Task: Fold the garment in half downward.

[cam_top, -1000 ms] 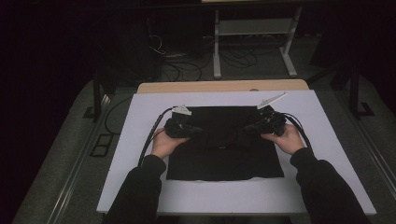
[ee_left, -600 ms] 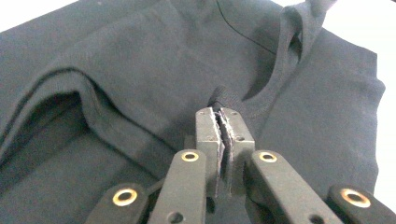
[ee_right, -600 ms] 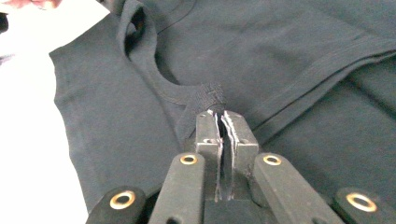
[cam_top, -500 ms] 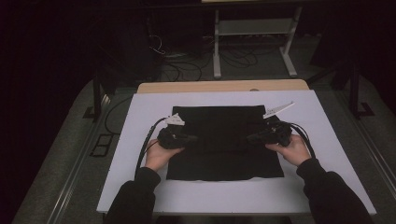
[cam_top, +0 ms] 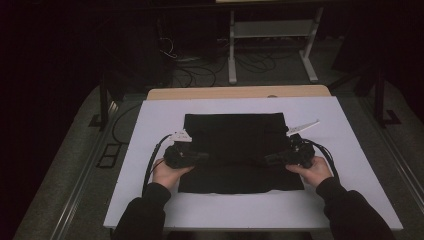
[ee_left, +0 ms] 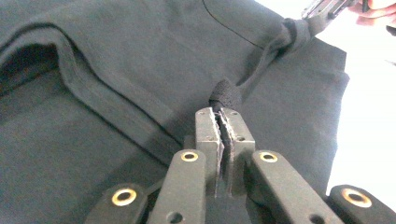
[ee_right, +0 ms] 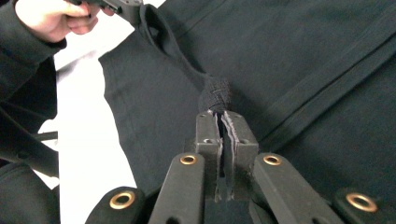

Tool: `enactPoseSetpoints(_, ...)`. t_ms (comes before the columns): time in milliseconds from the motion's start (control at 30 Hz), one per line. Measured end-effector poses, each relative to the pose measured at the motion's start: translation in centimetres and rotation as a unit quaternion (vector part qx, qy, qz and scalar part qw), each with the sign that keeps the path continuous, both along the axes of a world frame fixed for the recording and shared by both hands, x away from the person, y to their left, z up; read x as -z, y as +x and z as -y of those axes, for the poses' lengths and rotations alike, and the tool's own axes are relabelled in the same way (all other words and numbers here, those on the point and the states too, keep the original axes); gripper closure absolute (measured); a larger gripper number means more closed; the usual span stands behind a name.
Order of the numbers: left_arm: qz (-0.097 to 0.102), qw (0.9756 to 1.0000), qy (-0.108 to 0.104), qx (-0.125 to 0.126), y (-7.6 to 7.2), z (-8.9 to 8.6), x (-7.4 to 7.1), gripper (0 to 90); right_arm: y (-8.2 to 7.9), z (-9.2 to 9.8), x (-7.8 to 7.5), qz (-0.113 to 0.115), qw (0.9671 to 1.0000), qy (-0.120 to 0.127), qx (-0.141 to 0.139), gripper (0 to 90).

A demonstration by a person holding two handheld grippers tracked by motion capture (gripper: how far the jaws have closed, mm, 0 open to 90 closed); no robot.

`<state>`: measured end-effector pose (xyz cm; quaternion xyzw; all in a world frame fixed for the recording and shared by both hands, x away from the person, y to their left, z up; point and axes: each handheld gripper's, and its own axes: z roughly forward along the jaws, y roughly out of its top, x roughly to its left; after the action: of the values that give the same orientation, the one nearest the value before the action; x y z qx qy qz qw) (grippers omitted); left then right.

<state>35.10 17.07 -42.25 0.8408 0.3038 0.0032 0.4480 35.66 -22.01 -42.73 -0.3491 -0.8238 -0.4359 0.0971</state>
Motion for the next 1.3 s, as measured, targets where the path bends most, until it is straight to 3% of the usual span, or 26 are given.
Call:
enactPoseSetpoints(267, -0.011, 0.9998, 0.002, 0.017, -1.2, 0.0, 0.3, 85.4, -1.1, -0.2, 0.5, -0.017, 0.9997, -0.009, -0.014, 84.5)
enactPoseSetpoints(833, -0.02, 0.9992, -0.003, 0.035, -4.1, 0.0, -0.1, 85.4, -4.4, 0.1, -0.6, -0.011, 0.9997, 0.003, -0.021, 84.5)
enactPoseSetpoints(1100, -0.028, 0.9968, 0.021, 0.072, -5.5, 0.6, -0.1, 85.2, -5.6, 0.2, -0.8, -0.008, 0.9993, 0.0, -0.036, 84.5)
enactPoseSetpoints(1300, -0.03, 0.9965, 0.023, 0.075, -5.9, 0.4, -0.1, 85.2, -6.5, 0.0, -0.9, -0.007, 0.999, -0.004, -0.043, 84.4)
